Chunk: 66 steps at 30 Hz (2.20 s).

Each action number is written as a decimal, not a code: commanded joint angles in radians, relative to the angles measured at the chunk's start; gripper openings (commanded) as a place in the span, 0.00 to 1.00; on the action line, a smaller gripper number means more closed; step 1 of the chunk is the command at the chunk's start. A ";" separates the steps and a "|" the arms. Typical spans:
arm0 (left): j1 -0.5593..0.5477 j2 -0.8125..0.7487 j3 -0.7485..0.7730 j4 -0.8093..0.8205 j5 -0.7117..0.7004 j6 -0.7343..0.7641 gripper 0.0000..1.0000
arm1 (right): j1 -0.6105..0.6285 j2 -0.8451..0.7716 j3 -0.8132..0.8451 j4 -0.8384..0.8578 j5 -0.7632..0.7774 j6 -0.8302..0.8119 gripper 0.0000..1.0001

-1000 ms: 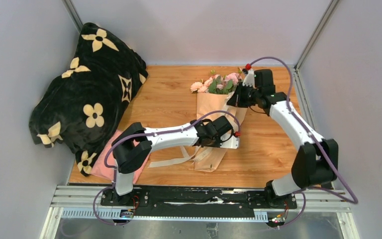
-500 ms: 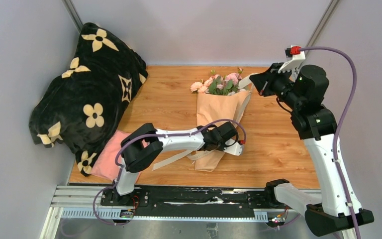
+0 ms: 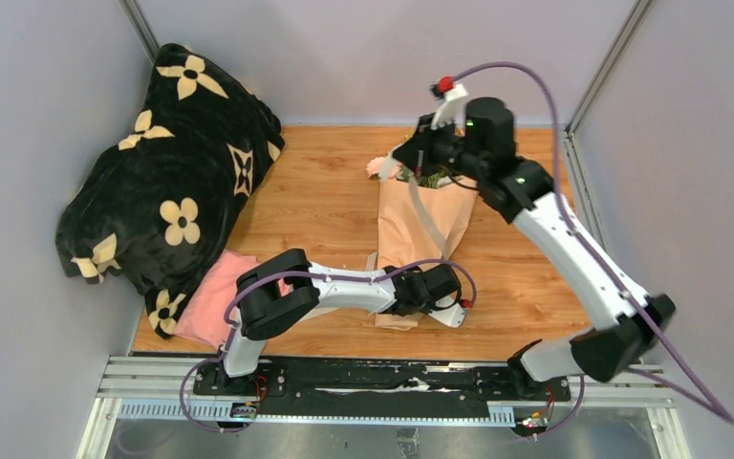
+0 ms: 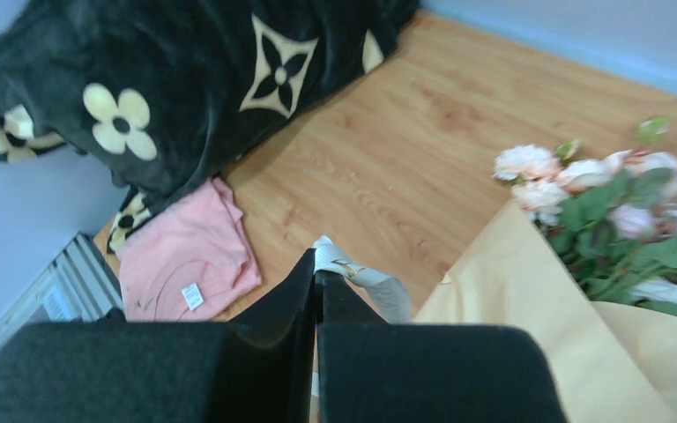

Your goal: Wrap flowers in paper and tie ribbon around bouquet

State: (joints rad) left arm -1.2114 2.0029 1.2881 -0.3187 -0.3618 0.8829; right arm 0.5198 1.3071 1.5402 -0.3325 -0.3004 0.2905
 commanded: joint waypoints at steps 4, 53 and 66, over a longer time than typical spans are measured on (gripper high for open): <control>-0.016 -0.069 -0.083 0.043 -0.037 0.010 0.00 | 0.150 0.250 0.065 0.020 0.015 -0.043 0.00; 0.252 -0.120 0.125 0.390 -0.152 0.129 0.07 | -0.153 0.474 -0.645 0.479 -0.418 0.191 0.28; 0.379 -0.021 0.351 -0.031 -0.074 -0.162 0.92 | -0.155 0.366 -0.720 0.497 -0.244 0.340 0.23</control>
State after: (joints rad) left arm -0.9092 1.9892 1.6268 -0.2481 -0.3882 0.8547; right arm 0.3283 1.7439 0.8455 0.1661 -0.6258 0.5842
